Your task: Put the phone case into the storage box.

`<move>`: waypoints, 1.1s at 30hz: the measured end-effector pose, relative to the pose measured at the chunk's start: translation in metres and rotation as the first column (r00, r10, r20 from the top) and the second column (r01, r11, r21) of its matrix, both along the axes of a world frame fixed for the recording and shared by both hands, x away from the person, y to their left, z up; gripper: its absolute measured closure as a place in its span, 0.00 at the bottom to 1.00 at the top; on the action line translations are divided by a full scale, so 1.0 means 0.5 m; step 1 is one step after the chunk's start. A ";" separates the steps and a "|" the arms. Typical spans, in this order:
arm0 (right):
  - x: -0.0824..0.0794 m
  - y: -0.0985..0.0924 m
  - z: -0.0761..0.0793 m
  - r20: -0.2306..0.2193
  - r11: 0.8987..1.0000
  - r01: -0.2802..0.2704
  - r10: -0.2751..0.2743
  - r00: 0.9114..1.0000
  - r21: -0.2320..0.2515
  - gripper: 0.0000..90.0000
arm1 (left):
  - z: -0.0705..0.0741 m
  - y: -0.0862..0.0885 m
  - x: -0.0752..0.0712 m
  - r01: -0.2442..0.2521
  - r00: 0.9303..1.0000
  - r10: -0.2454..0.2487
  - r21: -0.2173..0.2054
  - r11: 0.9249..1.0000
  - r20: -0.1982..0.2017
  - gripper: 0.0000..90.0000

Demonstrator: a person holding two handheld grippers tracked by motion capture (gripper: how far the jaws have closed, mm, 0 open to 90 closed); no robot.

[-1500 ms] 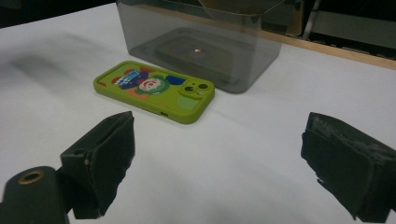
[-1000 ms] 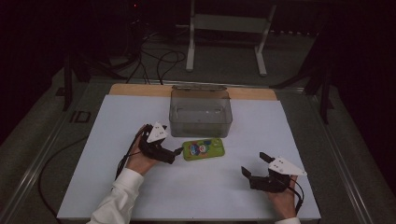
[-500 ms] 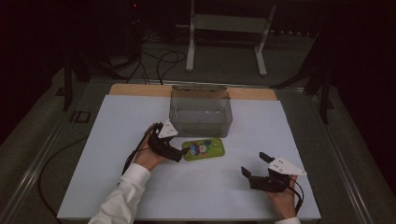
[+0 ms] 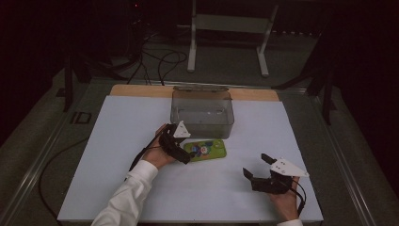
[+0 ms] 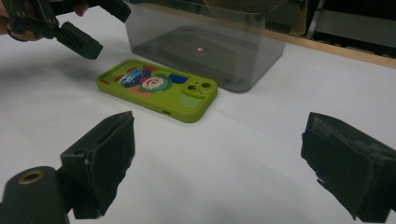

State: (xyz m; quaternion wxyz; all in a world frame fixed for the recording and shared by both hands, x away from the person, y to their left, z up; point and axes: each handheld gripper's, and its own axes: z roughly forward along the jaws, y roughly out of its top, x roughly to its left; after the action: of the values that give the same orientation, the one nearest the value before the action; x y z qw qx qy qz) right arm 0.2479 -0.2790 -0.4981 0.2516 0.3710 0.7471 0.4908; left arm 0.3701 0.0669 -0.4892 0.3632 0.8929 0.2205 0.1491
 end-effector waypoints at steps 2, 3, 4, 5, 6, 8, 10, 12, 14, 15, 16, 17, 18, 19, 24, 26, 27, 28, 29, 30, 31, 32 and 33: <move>0.000 0.000 0.000 0.000 1.000 -0.001 0.001 1.000 -0.001 0.11 | -0.002 -0.007 0.003 0.013 1.000 -0.013 0.014 1.000 -0.006 0.00; 0.000 0.000 0.000 0.000 1.000 -0.001 0.001 1.000 -0.001 0.11 | -0.003 -0.011 0.004 0.018 1.000 -0.018 0.024 1.000 -0.010 0.00; 0.000 0.000 0.000 0.000 1.000 -0.001 0.001 1.000 0.000 0.11 | -0.004 -0.014 0.006 0.024 1.000 -0.023 0.036 0.999 -0.014 0.00; 0.000 0.000 0.000 0.001 1.000 0.000 0.000 1.000 0.001 0.11 | -0.005 -0.017 0.008 0.031 0.999 -0.030 0.048 0.998 -0.021 0.00; 0.000 0.000 0.000 0.001 1.000 -0.001 0.001 1.000 0.001 0.11 | -0.006 -0.020 0.010 0.035 0.999 -0.034 0.056 0.998 -0.025 0.00; 0.000 0.000 0.000 0.000 1.000 0.000 0.000 1.000 0.001 0.11 | -0.007 -0.027 0.013 0.044 0.999 -0.042 0.068 0.997 -0.033 0.00; 0.000 -0.001 0.000 0.001 1.000 -0.001 0.001 1.000 0.002 0.11 | -0.010 -0.034 0.016 0.054 0.998 -0.051 0.079 0.995 -0.047 0.00; 0.000 -0.001 0.000 0.001 1.000 -0.001 0.001 1.000 0.002 0.11 | -0.012 -0.040 0.019 0.067 0.996 -0.062 0.098 0.993 -0.058 0.00; 0.000 -0.001 0.000 0.000 1.000 0.000 0.000 1.000 0.001 0.11 | -0.016 -0.045 0.022 0.072 0.996 -0.065 0.108 0.992 -0.065 0.00; 0.000 -0.001 0.000 -0.001 1.000 -0.001 0.001 1.000 0.002 0.11 | -0.017 -0.048 0.023 0.070 0.995 -0.063 0.108 0.992 -0.071 0.00; 0.000 -0.001 0.000 -0.002 1.000 -0.002 0.002 1.000 0.002 0.11 | -0.018 -0.049 0.025 0.075 0.995 -0.067 0.118 0.990 -0.073 0.00; 0.000 -0.001 0.000 -0.001 1.000 -0.002 0.002 1.000 0.002 0.11 | -0.020 -0.051 0.026 0.075 0.995 -0.066 0.121 0.990 -0.076 0.00; 0.000 -0.001 0.000 -0.002 1.000 -0.002 0.002 1.000 0.001 0.11 | -0.021 -0.053 0.026 0.078 0.995 -0.069 0.127 0.989 -0.078 0.00; 0.000 -0.001 0.000 -0.002 1.000 -0.002 0.002 1.000 0.001 0.11 | -0.022 -0.055 0.027 0.083 0.994 -0.073 0.132 0.988 -0.081 0.00; 0.001 0.000 0.000 0.000 1.000 -0.002 0.002 1.000 0.001 0.11 | -0.028 -0.069 0.026 0.097 0.993 -0.084 0.153 0.983 -0.086 0.00; 0.001 0.000 0.000 -0.001 1.000 -0.003 0.003 1.000 0.001 0.11 | -0.030 -0.075 0.027 0.104 0.992 -0.090 0.168 0.980 -0.091 0.01; 0.000 -0.001 0.000 -0.001 1.000 -0.002 0.002 1.000 0.001 0.11 | -0.032 -0.078 0.027 0.109 0.991 -0.094 0.172 0.979 -0.094 0.01; 0.000 -0.001 0.000 0.000 1.000 -0.003 0.003 1.000 0.001 0.11 | -0.033 -0.081 0.027 0.112 0.991 -0.096 0.178 0.978 -0.095 0.01; 0.000 -0.001 0.000 0.001 1.000 -0.002 0.002 1.000 0.001 0.11 | -0.035 -0.084 0.028 0.113 0.990 -0.096 0.179 0.977 -0.099 0.01; 0.000 -0.001 0.000 0.001 1.000 -0.004 0.004 1.000 0.003 0.11 | -0.036 -0.086 0.028 0.115 0.990 -0.097 0.180 0.977 -0.105 0.02; 0.000 -0.001 0.000 0.000 1.000 -0.004 0.004 1.000 0.003 0.11 | -0.036 -0.089 0.029 0.117 0.989 -0.098 0.181 0.977 -0.109 0.02; 0.000 -0.001 0.000 0.000 1.000 -0.004 0.004 1.000 0.003 0.11 | -0.037 -0.092 0.030 0.120 0.988 -0.100 0.184 0.976 -0.114 0.03; 0.000 -0.001 0.000 0.000 1.000 -0.004 0.004 1.000 0.004 0.11 | -0.038 -0.095 0.031 0.126 0.987 -0.105 0.188 0.974 -0.119 0.03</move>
State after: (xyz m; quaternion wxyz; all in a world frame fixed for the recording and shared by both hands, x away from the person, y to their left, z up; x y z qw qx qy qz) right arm 0.2480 -0.2796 -0.4980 0.2500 0.3701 0.7468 0.4928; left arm 0.3856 0.0193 -0.5079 0.2696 0.9422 0.1718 0.1000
